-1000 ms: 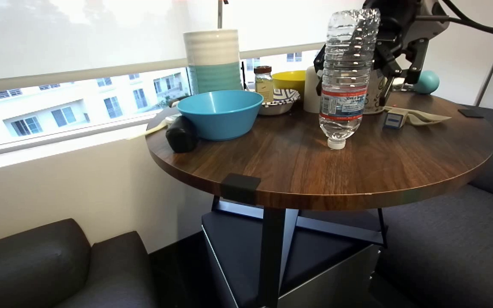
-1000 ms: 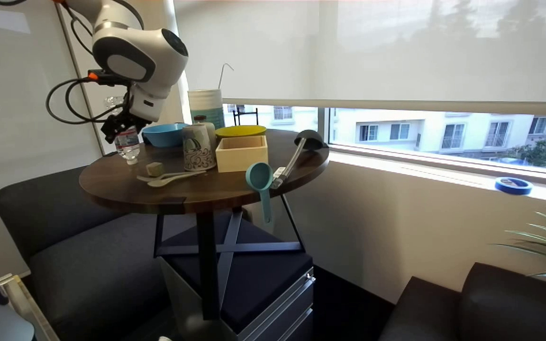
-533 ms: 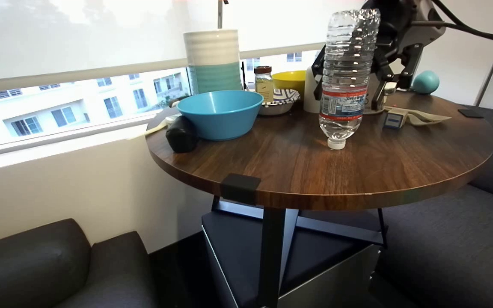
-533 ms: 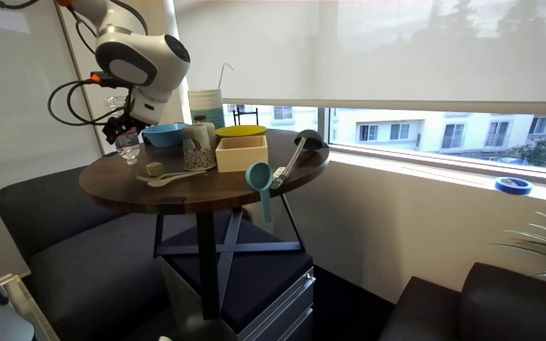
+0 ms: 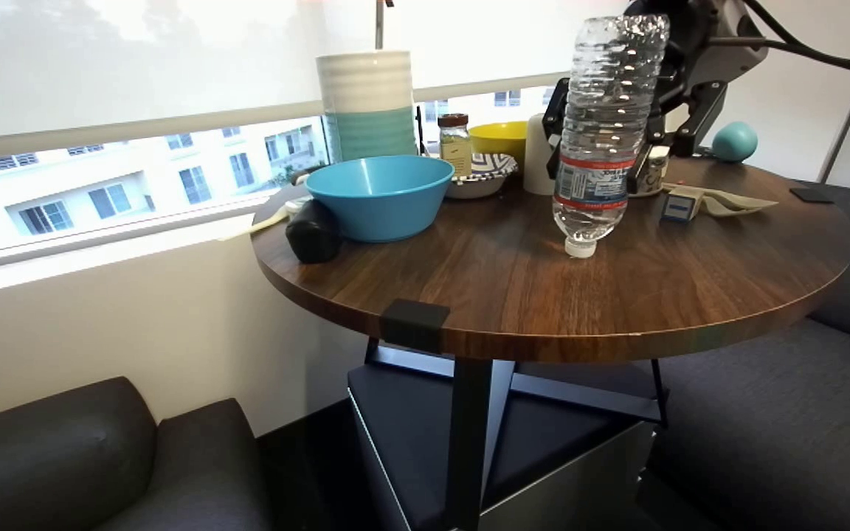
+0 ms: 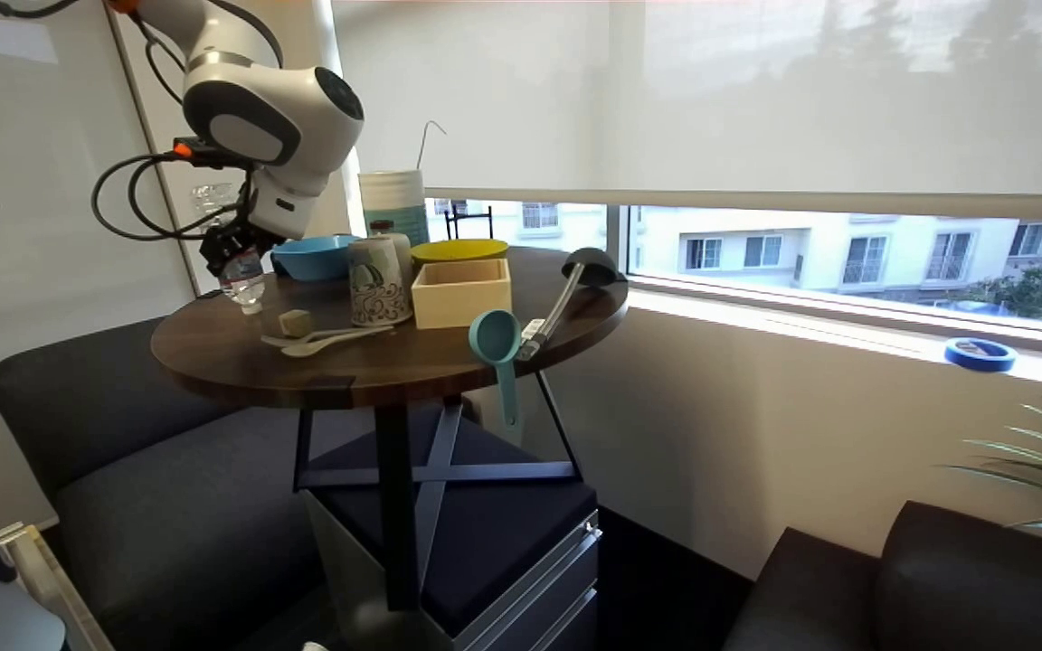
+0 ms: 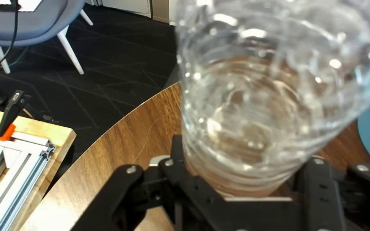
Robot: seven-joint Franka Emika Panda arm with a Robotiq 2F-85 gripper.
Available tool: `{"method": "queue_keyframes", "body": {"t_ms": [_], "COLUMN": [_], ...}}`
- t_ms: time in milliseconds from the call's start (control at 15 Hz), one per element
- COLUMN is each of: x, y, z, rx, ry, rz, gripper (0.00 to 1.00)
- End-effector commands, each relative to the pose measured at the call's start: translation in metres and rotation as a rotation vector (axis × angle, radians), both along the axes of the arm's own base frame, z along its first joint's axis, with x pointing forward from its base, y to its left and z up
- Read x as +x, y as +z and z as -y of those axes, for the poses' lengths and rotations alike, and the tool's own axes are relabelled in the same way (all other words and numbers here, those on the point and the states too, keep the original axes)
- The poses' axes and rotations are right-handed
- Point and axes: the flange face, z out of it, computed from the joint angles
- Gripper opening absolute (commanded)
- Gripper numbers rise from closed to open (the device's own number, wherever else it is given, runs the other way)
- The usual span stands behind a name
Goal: Put the bottle upright
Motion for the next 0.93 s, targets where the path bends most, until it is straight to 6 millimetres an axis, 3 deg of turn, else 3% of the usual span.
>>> {"method": "queue_keyframes", "body": {"t_ms": [0,267,533,867], "x": [0.003,0.002,0.0,-0.003], "y": [0.005,0.011,0.019,0.039], "z": [-0.005,-0.008,-0.016,-0.034], "rx": [0.008,-0.009,-0.069,-0.214], "ry": [-0.01,-0.003,0.014,0.067], "rz": [0.003,0.017,0.05,0.149], "gripper": [0.63,0.52,0.49,0.32]}}
